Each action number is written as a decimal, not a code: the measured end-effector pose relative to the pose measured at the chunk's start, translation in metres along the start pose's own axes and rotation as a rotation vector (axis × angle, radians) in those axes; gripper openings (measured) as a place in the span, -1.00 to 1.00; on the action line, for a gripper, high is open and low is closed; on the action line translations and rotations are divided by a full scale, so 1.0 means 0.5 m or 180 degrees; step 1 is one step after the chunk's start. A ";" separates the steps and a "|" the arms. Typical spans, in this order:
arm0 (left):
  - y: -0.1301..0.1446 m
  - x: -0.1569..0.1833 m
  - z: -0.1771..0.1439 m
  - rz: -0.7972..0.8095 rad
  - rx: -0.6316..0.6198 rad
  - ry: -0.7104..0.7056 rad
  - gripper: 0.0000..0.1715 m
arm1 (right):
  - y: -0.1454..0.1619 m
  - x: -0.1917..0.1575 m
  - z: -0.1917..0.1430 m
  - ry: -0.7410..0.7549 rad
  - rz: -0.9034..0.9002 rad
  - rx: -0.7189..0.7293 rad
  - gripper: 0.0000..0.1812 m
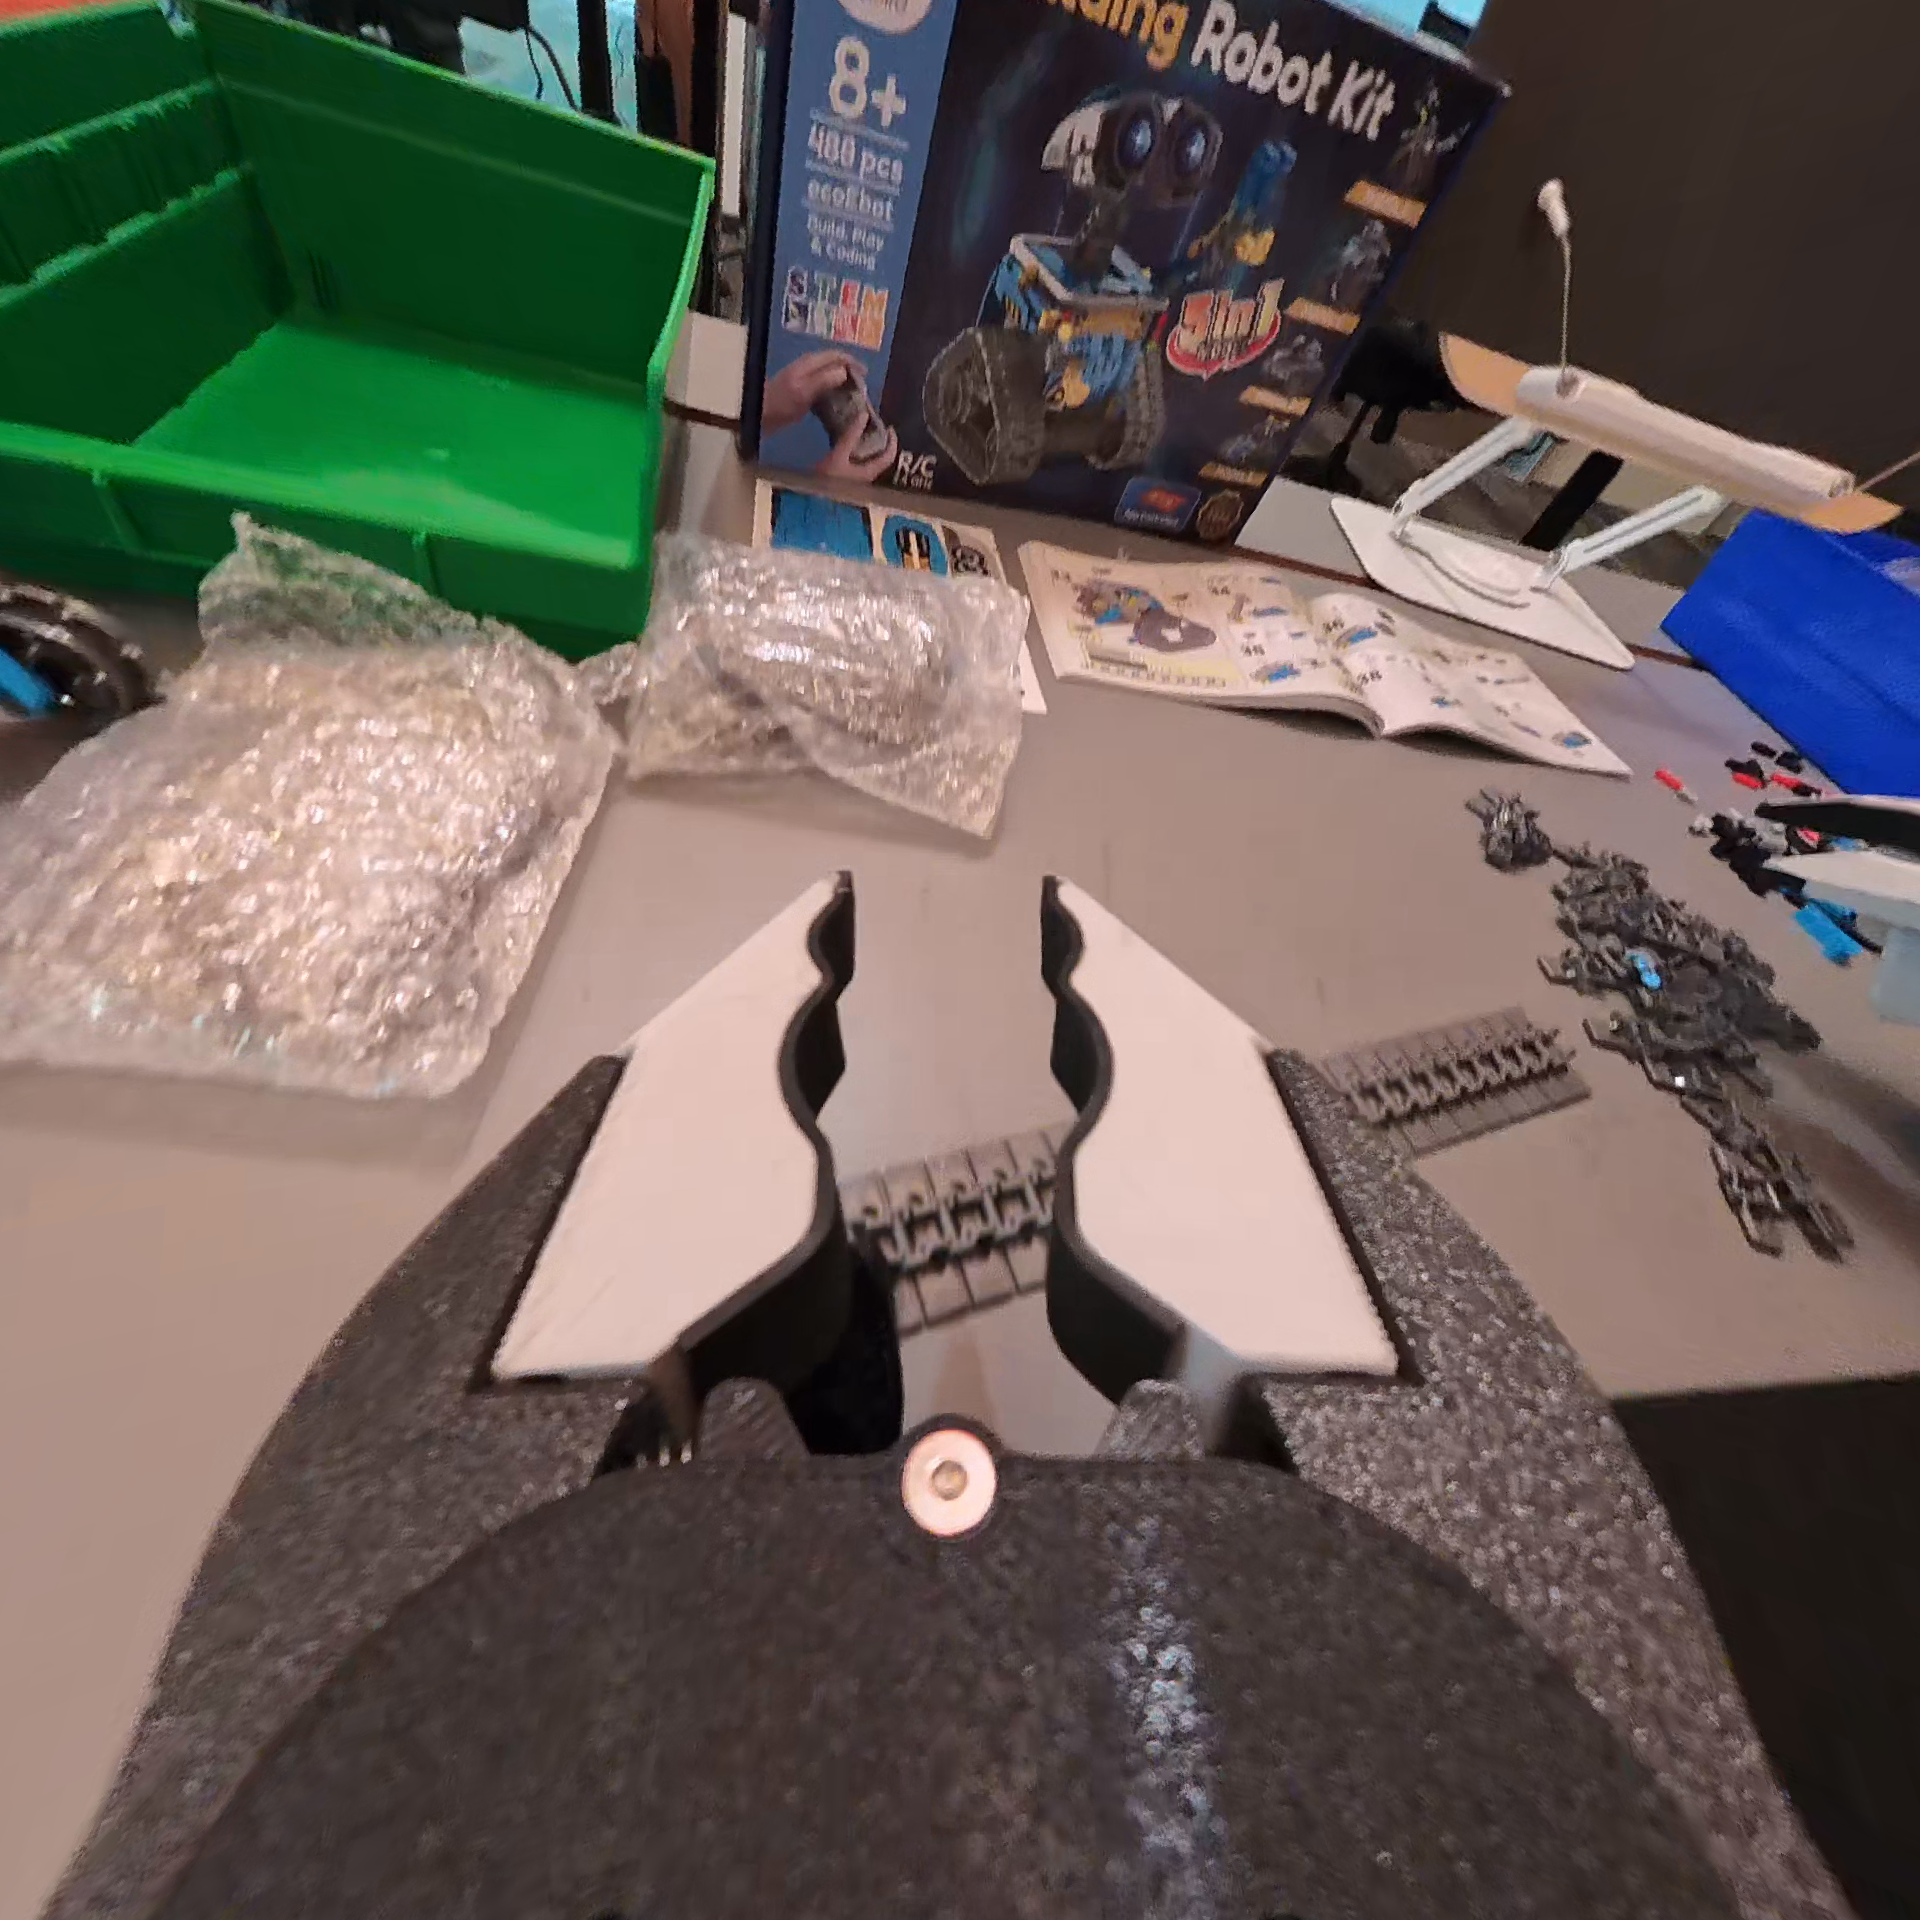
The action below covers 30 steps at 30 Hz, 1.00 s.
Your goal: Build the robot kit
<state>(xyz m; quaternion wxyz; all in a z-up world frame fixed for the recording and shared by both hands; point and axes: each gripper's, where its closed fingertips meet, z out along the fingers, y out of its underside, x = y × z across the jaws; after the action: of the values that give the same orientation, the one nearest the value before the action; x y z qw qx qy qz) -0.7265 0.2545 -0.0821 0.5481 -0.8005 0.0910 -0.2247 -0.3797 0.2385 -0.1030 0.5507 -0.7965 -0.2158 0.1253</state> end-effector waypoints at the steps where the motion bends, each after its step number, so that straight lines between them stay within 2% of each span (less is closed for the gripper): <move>1: -0.008 -0.001 0.012 -0.0031 0.0035 0.0009 -0.59 | 0.002 0.005 0.001 -0.0003 0.0074 0.0004 -0.55; 5: -0.038 -0.001 0.037 -0.0246 0.0070 0.0149 -0.58 | 0.006 0.022 0.002 -0.0074 0.0404 0.0034 -0.57; 9: -0.065 -0.018 0.044 -0.0349 0.0130 0.0136 -0.58 | 0.006 0.030 0.003 -0.0077 0.0497 0.0062 -0.60; 14: -0.044 -0.048 0.049 -0.0180 0.0002 -0.0102 -0.58 | 0.006 0.025 0.005 -0.0117 0.0479 0.0057 -0.60; 17: -0.052 -0.073 0.022 -0.0330 0.0034 -0.0099 -0.58 | 0.003 0.019 0.004 -0.0157 0.0467 0.0070 -0.60; 20: -0.076 -0.157 -0.036 -0.0225 0.0060 -0.0305 -0.57 | 0.000 0.009 0.003 -0.0207 0.0449 0.0090 -0.60; 24: -0.088 -0.302 -0.094 0.0055 -0.0159 -0.0635 -0.42 | -0.004 -0.008 0.004 -0.0221 0.0293 0.0084 -0.61; 26: -0.107 -0.354 -0.105 0.0194 -0.0073 -0.0694 -0.37 | -0.006 -0.018 0.004 -0.0203 0.0149 0.0089 -0.62; 30: -0.120 -0.451 -0.087 0.0216 -0.0198 -0.0789 -0.11 | -0.013 -0.031 0.003 -0.0178 -0.0037 0.0127 -0.63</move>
<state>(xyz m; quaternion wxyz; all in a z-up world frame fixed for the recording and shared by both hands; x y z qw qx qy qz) -0.9516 0.3295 -0.0726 0.5374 -0.8352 0.0564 -0.1024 -0.3952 0.2345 -0.0980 0.5611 -0.7803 -0.2331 0.1486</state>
